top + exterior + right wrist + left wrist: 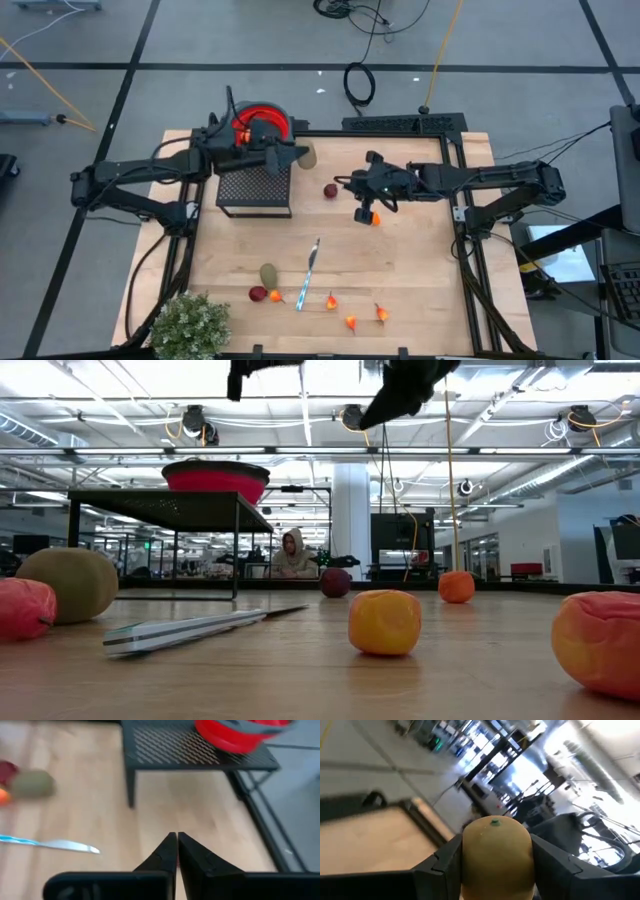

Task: Pick & Place Fruit
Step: Put the green kiwi into the red strainer bowl on the shelf

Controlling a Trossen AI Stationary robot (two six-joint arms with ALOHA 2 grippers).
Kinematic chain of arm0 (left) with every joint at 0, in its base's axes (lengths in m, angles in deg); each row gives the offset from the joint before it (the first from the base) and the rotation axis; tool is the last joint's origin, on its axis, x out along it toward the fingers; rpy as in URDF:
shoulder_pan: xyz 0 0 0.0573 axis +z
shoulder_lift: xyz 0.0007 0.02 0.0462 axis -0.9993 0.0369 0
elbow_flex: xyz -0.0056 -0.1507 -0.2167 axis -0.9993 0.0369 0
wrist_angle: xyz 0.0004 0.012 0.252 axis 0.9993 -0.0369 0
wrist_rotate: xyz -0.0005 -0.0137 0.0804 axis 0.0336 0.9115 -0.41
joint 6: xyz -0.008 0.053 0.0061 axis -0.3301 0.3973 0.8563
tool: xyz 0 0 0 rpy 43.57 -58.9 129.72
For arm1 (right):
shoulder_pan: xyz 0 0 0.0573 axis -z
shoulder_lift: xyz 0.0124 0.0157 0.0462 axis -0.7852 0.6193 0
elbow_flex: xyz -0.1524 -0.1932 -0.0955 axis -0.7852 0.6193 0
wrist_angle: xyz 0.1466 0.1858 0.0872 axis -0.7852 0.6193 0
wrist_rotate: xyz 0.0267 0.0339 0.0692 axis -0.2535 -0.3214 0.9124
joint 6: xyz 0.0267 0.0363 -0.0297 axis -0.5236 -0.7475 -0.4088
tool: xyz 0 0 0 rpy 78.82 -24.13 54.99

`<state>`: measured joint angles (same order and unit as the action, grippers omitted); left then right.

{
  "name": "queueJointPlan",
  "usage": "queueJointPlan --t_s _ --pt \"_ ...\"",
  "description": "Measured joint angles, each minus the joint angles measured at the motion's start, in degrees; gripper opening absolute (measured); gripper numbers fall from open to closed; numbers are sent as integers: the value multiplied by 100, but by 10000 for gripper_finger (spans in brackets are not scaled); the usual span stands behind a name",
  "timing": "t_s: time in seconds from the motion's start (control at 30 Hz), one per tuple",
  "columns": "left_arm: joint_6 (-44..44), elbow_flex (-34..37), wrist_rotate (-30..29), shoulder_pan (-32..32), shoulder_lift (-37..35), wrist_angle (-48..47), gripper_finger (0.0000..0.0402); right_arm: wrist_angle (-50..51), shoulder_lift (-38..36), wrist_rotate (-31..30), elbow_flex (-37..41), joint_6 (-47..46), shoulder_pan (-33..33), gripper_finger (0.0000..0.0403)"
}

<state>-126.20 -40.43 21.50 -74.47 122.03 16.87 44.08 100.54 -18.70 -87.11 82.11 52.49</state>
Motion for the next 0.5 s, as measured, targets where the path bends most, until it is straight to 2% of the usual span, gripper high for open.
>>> queueJointPlan --t_s 0.2,0.3,0.5 --pt "-802 -2 856 258 -81 34 184 805 0 -1026 0 350 2 2" --pt "-1005 -2 1378 330 -118 354 184 1358 0 -1459 0 466 4 1" --pt "-1158 -1 2033 356 -153 1110 184 1816 -75 -1719 280 458 45 1"
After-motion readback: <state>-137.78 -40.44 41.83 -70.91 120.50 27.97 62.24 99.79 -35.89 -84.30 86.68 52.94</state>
